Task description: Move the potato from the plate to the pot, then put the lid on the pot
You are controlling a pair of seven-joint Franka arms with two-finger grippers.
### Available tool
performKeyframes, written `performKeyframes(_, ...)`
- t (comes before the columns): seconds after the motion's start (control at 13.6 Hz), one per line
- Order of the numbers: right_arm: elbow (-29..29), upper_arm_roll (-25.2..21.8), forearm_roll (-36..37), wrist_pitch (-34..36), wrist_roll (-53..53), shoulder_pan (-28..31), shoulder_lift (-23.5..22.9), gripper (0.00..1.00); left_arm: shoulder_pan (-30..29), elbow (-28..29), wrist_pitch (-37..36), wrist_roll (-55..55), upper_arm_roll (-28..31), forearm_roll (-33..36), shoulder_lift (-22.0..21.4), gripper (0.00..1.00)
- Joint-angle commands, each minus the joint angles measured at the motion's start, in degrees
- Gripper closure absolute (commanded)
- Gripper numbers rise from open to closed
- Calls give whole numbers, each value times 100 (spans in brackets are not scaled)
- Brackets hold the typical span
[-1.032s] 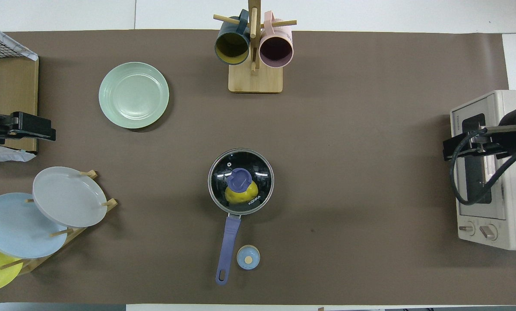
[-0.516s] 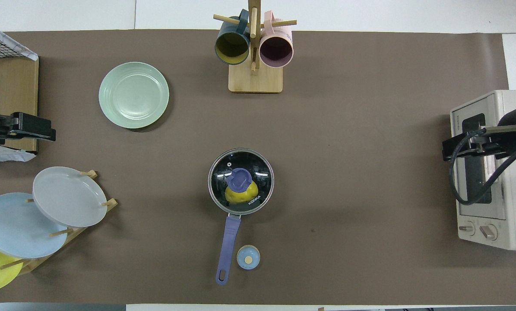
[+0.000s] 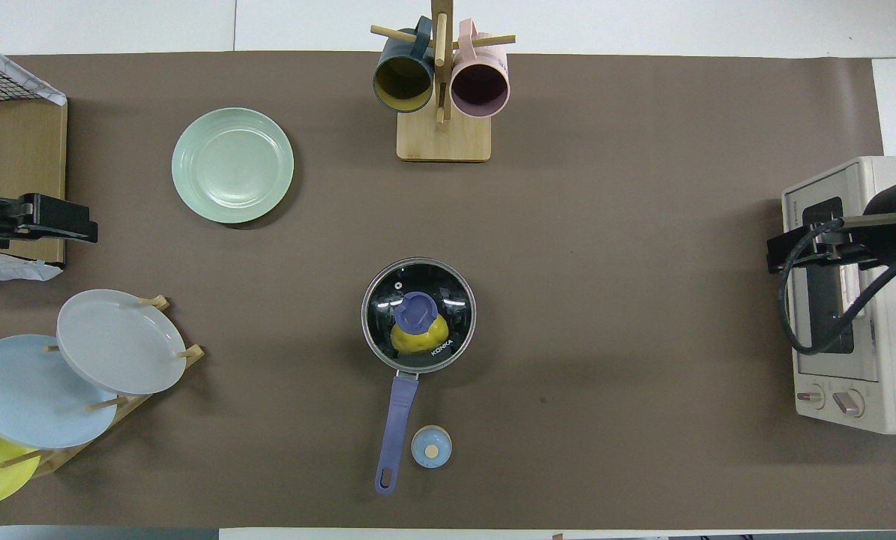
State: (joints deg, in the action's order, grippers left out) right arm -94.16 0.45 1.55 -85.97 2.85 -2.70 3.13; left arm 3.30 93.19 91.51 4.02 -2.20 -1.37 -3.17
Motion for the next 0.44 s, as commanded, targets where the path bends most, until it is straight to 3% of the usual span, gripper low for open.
performKeyframes(0.0,-50,26,-32,-113,-171,102,13,0,-31,208,270,38,-17,58,-158,0)
performKeyframes(0.37,-41,17,-32,-77,-171,103,13,0,-40,217,253,46,-18,58,-166,0)
